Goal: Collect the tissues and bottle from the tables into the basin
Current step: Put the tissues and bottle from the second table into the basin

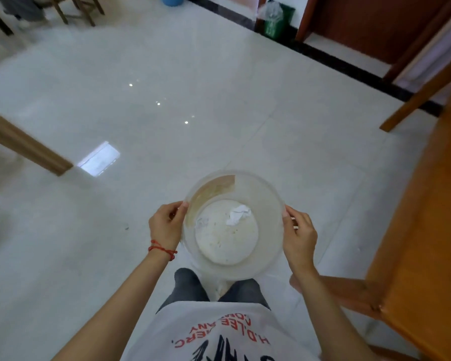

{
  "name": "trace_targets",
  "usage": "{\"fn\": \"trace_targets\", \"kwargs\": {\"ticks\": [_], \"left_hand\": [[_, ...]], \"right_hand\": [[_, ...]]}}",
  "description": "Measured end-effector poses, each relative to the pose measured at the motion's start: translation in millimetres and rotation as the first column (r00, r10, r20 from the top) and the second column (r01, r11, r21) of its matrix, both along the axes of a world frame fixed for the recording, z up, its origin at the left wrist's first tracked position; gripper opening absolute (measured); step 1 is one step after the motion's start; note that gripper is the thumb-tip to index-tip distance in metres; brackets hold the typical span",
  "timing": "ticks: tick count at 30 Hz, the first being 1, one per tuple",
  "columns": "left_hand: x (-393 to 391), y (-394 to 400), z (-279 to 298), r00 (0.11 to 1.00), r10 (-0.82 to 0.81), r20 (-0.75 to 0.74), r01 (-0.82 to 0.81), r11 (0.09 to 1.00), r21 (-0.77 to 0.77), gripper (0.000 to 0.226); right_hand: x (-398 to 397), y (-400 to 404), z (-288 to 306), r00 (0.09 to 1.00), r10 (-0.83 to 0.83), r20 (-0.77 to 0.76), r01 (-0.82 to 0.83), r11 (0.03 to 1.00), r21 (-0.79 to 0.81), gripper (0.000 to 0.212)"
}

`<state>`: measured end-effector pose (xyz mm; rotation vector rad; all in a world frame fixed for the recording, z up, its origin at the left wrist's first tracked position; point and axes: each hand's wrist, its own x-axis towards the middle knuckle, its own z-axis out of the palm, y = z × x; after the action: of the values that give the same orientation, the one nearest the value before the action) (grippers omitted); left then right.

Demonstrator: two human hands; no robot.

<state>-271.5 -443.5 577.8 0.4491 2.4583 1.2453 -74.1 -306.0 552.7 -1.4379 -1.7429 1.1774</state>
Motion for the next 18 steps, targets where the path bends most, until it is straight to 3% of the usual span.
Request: {"fn": "trace_targets", "kwargs": {"ticks": [13, 18], "left_hand": [[-67, 203, -6, 0.925, -0.379, 0.006, 0.379, 0.925, 0.002, 0.023], [-106, 290, 1, 0.893, -0.45, 0.013, 0.45, 0.893, 0.013, 0.024]], "right_hand": [[-30, 124, -4, 0.934, -0.355, 0.031, 0.351, 0.932, 0.089, 0.023], [-64, 191, 4, 0.892, -0.45, 0.044, 0.442, 0.889, 0.116, 0.022]]}}
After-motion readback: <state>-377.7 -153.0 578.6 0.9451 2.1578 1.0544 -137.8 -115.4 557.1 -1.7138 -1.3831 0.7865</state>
